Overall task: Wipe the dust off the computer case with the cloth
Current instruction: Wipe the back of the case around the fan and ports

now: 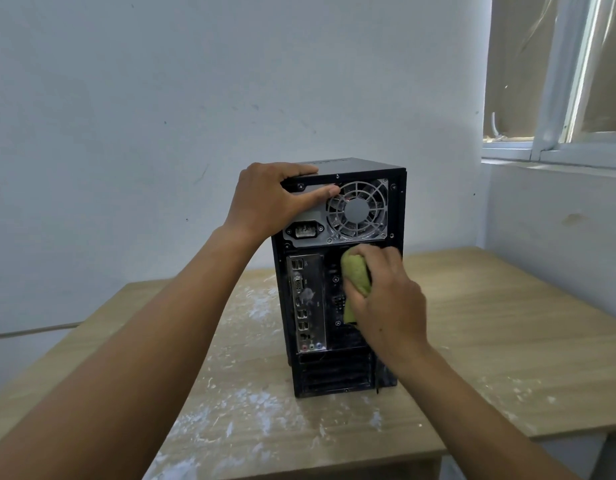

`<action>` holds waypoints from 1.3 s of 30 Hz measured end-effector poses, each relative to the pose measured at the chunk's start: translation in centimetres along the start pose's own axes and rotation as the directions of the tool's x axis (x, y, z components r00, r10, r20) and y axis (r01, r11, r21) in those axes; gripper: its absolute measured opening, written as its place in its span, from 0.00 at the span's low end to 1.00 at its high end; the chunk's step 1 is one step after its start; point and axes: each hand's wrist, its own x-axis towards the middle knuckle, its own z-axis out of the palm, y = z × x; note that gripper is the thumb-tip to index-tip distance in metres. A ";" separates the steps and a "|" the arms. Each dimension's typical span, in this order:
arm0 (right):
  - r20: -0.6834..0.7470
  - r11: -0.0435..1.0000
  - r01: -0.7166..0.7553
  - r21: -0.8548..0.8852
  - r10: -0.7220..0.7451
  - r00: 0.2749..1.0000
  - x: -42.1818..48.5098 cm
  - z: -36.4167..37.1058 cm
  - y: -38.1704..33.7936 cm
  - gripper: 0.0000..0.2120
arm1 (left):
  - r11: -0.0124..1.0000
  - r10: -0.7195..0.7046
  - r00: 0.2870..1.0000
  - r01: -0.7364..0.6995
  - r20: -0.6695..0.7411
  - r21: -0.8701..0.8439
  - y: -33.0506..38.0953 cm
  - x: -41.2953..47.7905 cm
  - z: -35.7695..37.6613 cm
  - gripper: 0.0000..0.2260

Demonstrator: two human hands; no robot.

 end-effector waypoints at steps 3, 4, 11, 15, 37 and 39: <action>0.062 0.998 0.056 -0.033 -0.054 0.997 -0.4 1.2 -1.7 0.18 | 1.000 -0.008 1.000 0.008 0.012 0.003 0.0 0.0 0.0 0.22; 0.076 0.997 0.061 -0.040 -0.058 0.995 -0.3 1.2 -1.9 0.18 | 1.000 -0.008 1.000 0.008 0.017 0.004 0.1 0.0 -0.1 0.23; 0.025 0.998 0.034 -0.051 -0.032 0.999 1.1 -1.1 0.5 0.14 | 1.000 -0.002 1.000 0.002 0.014 -0.004 0.0 -0.1 0.0 0.25; 0.002 0.998 0.034 -0.048 -0.034 0.999 1.7 -1.6 0.3 0.13 | 1.000 -0.008 1.000 0.009 0.011 -0.016 0.1 -0.1 0.0 0.28; 0.031 0.980 0.193 -0.035 -0.192 0.981 -2.2 2.1 0.5 0.18 | 1.000 0.009 1.000 -0.009 0.000 -0.008 -0.5 0.2 0.3 0.25; 0.025 0.983 0.185 0.005 -0.185 0.983 -1.8 1.6 -0.2 0.17 | 1.000 0.007 1.000 -0.007 -0.004 -0.011 -0.6 0.1 0.3 0.25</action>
